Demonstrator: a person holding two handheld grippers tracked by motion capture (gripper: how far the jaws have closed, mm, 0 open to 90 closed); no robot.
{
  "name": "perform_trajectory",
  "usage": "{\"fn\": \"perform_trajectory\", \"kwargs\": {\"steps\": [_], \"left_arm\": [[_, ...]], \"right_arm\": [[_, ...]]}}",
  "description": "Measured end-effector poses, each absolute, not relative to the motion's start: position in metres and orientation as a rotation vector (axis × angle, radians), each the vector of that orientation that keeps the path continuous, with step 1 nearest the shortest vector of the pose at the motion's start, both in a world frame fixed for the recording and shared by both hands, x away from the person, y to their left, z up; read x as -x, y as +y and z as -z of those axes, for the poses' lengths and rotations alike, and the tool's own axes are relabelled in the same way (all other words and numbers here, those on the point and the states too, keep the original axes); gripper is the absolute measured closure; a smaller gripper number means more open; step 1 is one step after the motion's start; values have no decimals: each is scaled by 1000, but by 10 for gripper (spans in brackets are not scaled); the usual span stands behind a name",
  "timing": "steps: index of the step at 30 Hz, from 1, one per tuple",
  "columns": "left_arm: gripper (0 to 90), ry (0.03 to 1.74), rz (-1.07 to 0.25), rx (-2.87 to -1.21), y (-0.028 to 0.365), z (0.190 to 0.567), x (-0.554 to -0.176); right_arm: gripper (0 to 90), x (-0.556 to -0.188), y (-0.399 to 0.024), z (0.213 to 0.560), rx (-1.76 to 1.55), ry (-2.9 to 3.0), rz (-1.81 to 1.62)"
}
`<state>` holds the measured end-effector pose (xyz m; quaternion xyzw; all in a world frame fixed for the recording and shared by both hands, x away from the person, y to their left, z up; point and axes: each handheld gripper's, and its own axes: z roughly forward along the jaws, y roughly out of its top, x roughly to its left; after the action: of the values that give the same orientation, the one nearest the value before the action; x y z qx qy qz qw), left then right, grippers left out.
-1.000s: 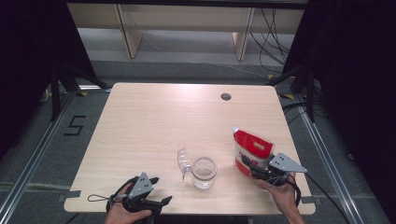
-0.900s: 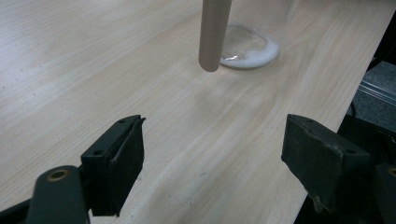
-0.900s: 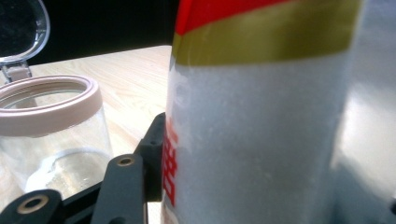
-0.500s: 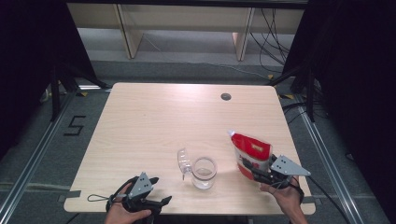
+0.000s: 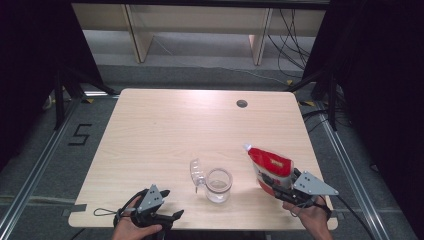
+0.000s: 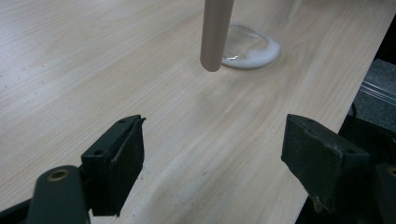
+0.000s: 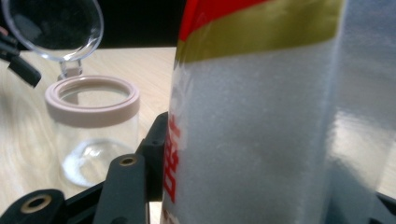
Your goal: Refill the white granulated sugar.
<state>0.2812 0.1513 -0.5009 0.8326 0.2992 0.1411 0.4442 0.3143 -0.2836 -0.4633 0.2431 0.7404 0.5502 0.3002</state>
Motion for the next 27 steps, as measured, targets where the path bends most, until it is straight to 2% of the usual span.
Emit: {"fn": "perform_trajectory", "kwargs": {"steps": [27], "left_arm": [[209, 768, -328, -2033, 149, 503, -280]], "right_arm": [[518, -286, -260, 454, -305, 2099, -1135]]}}
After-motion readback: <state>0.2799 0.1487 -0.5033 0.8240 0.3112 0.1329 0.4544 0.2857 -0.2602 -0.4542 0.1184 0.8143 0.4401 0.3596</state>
